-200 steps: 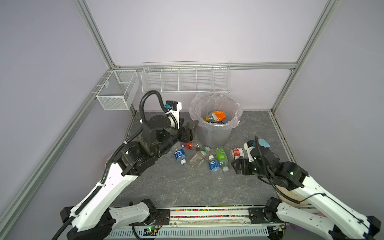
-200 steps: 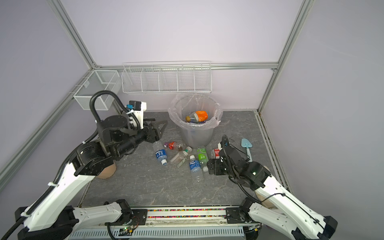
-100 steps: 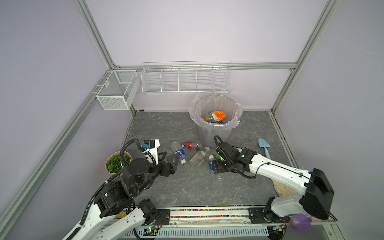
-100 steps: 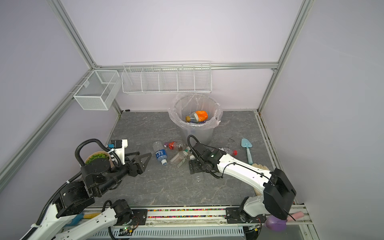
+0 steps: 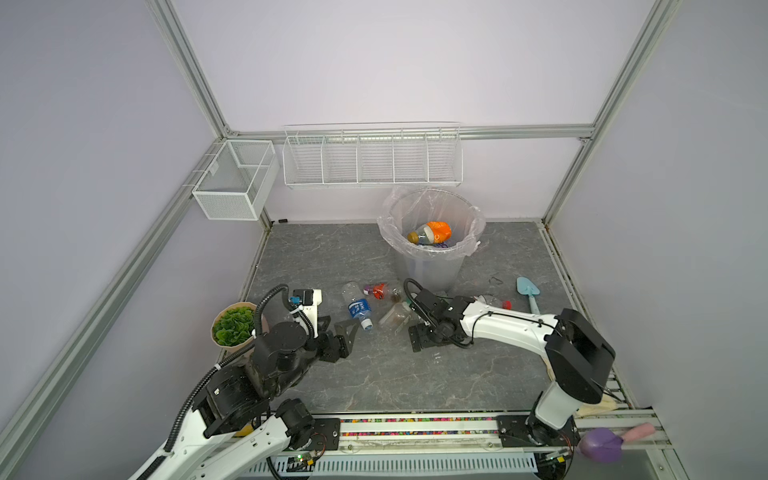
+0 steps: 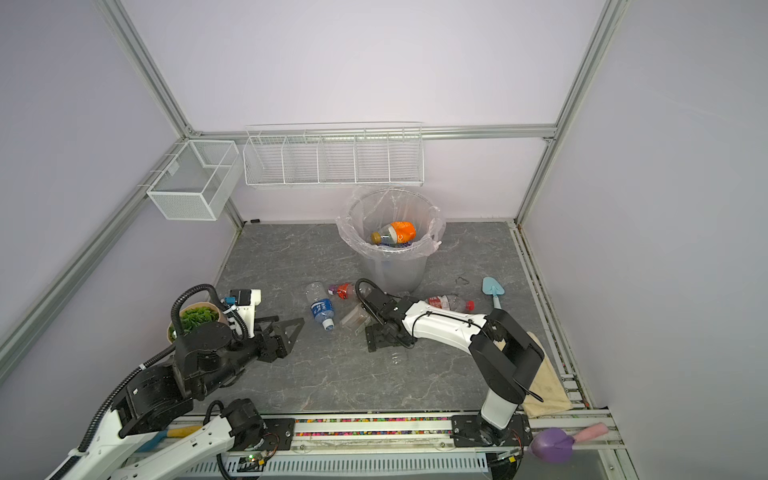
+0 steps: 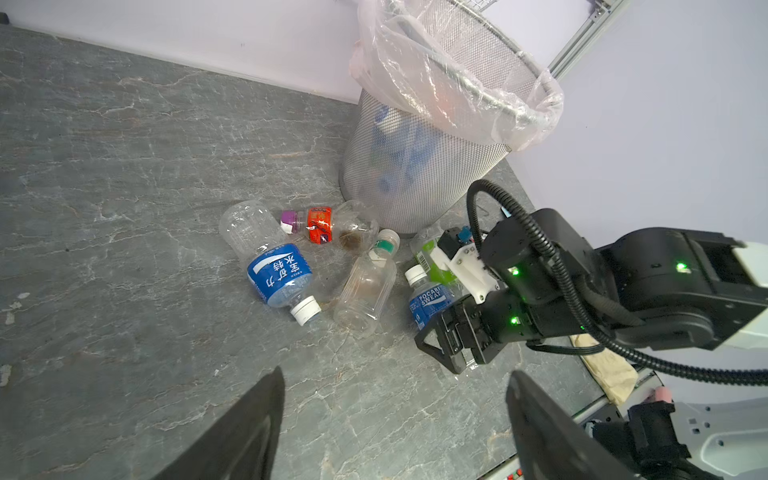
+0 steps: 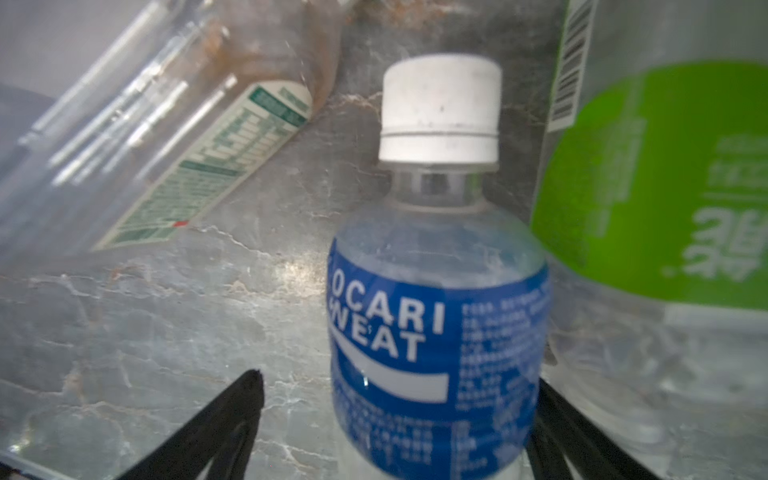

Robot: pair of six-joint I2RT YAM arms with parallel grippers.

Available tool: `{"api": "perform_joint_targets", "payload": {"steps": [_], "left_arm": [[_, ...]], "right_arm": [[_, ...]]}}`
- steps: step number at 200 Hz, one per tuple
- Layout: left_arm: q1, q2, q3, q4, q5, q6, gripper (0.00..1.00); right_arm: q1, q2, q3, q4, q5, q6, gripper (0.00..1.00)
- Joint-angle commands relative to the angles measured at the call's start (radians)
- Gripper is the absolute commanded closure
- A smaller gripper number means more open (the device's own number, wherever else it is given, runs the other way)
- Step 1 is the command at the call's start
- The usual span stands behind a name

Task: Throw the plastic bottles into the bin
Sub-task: 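Reach the right gripper to the upright blue-labeled white-capped bottle and grasp it, then lift the blue-labeled bottle and carry it over the bin with the right gripper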

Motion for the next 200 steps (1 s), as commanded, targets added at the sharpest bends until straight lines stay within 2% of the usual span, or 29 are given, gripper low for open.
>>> {"api": "perform_joint_targets", "payload": {"steps": [1, 20, 28, 35, 43, 68, 99, 154, 200], "left_arm": [[-0.003, -0.027, -0.026, -0.031, -0.005, -0.036, 0.17], [-0.003, -0.048, -0.043, -0.023, 0.01, -0.06, 0.17], [-0.003, -0.054, -0.046, -0.023, 0.012, -0.068, 0.17], [-0.003, -0.059, -0.05, -0.023, 0.014, -0.076, 0.17], [-0.003, -0.065, -0.053, -0.024, 0.018, -0.082, 0.17], [-0.003, -0.077, -0.051, -0.034, 0.022, -0.094, 0.17], [-0.003, -0.093, -0.051, -0.044, 0.019, -0.106, 0.17], [-0.003, -0.073, -0.081, -0.014, 0.047, -0.12, 0.17], [-0.005, -0.06, -0.127, 0.019, 0.066, -0.134, 0.17]], "right_arm": [[0.023, 0.017, -0.003, -0.02, 0.042, 0.034, 0.11], [0.04, 0.013, -0.012, -0.018, 0.061, 0.047, 0.21], [0.049, 0.005, -0.012, -0.023, 0.076, 0.054, 0.33], [0.058, -0.005, -0.012, -0.029, 0.091, 0.059, 0.48], [0.067, -0.019, -0.009, -0.039, 0.108, 0.063, 0.58], [0.085, -0.068, -0.001, -0.075, 0.143, 0.068, 0.72], [0.126, -0.163, 0.023, -0.123, 0.19, 0.058, 0.77], [0.26, -0.36, 0.149, -0.219, 0.337, 0.002, 0.78], [0.355, -0.478, 0.343, -0.237, 0.454, -0.139, 0.77]]}}
